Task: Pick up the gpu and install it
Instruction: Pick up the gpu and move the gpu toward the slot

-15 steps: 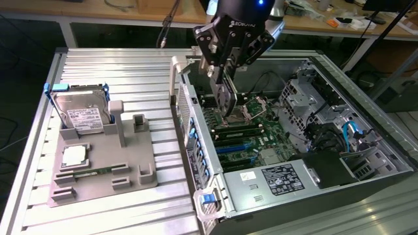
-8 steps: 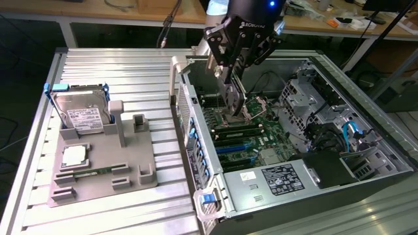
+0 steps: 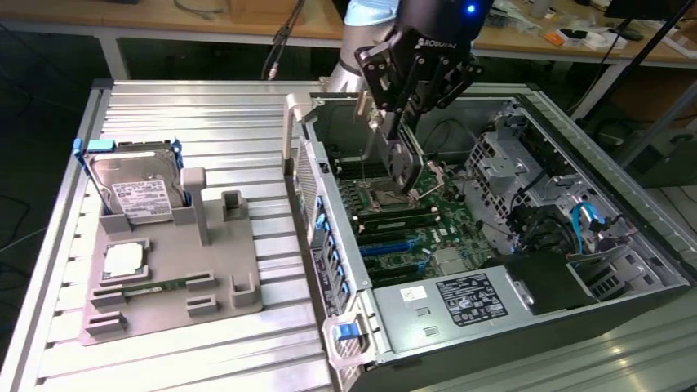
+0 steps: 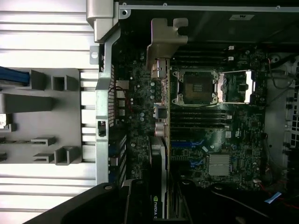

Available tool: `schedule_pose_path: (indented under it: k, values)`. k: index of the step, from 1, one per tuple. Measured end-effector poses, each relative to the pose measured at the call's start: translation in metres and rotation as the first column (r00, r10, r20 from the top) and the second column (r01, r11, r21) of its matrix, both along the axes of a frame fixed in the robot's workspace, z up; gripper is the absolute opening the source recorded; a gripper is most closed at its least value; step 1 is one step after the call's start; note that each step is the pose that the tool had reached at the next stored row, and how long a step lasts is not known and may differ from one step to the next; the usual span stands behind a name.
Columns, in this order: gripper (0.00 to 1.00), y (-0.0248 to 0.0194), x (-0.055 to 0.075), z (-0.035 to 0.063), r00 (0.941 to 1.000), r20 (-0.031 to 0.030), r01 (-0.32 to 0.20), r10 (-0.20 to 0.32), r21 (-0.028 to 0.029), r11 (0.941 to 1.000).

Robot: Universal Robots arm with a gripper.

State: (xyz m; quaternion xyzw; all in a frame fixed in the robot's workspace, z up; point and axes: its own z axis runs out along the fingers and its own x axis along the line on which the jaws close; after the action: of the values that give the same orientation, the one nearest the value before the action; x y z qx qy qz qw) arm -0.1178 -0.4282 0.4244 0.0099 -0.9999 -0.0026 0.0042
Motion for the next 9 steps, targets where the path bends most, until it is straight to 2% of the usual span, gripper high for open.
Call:
schedule_pose_path:
  k: [9]
  values:
    - [0.27, 0.0, 0.022, -0.0006, 1.0, 0.0, 0.0, 0.0, 0.0, 1.0]
